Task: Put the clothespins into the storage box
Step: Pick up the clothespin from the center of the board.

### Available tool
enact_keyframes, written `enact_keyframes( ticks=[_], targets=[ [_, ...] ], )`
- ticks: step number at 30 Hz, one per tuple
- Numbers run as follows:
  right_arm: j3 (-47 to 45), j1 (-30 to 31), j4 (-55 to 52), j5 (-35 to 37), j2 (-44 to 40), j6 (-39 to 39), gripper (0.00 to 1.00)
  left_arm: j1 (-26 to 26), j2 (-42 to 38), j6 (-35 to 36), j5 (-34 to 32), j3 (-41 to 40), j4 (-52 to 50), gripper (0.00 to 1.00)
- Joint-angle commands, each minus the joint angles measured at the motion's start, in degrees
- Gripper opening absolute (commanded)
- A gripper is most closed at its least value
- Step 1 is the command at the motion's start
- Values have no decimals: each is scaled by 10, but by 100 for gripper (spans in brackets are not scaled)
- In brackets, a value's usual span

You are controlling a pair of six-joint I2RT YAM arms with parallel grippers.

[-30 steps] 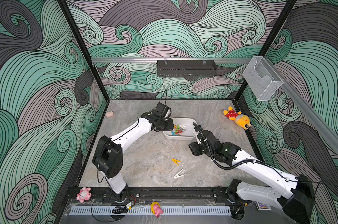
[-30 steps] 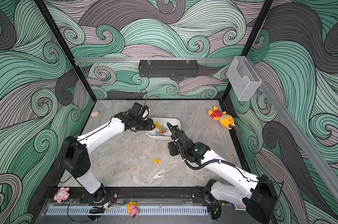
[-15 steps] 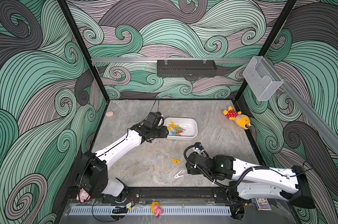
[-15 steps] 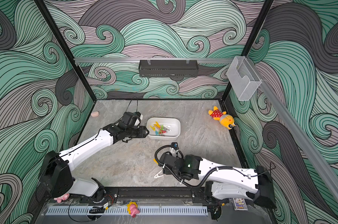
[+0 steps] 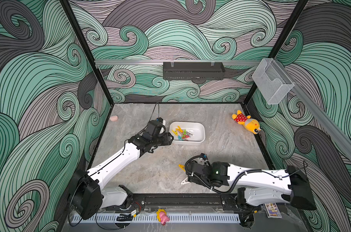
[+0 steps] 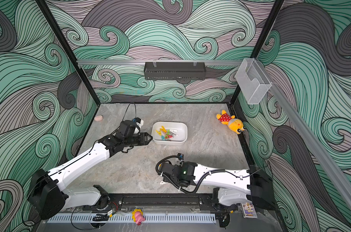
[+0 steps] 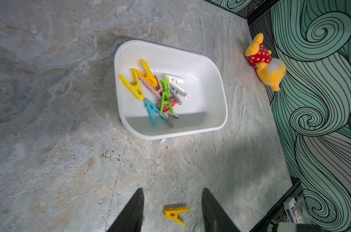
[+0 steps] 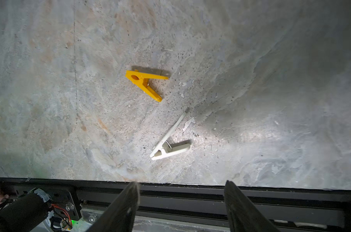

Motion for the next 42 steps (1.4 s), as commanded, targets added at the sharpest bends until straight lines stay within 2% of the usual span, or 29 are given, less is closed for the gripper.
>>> enact_keyframes(
  ticks=[1,5,13,21,29,35,42],
  targets=[
    [-9,-1,90,-41,42,65,68,2,-32,-1,1,4,-6,49],
    [-11,-1,140,-63,78,84,67,1,-59,-2,-3,-6,-11,49],
    [-8,-3,125,-112,96,108,65,1,-92,6,-22,-10,-17,49],
    [-9,-8,142,-124,115,117,64,1,-98,6,-32,-14,-19,49],
    [-18,-24,175,-134,139,104,65,1,-97,6,-32,-21,-15,49],
    [-14,-37,158,-130,146,82,65,1,-95,8,-30,-18,-11,49],
    [4,-58,98,-97,143,21,67,1,-96,11,-31,-21,-14,49]
  ],
)
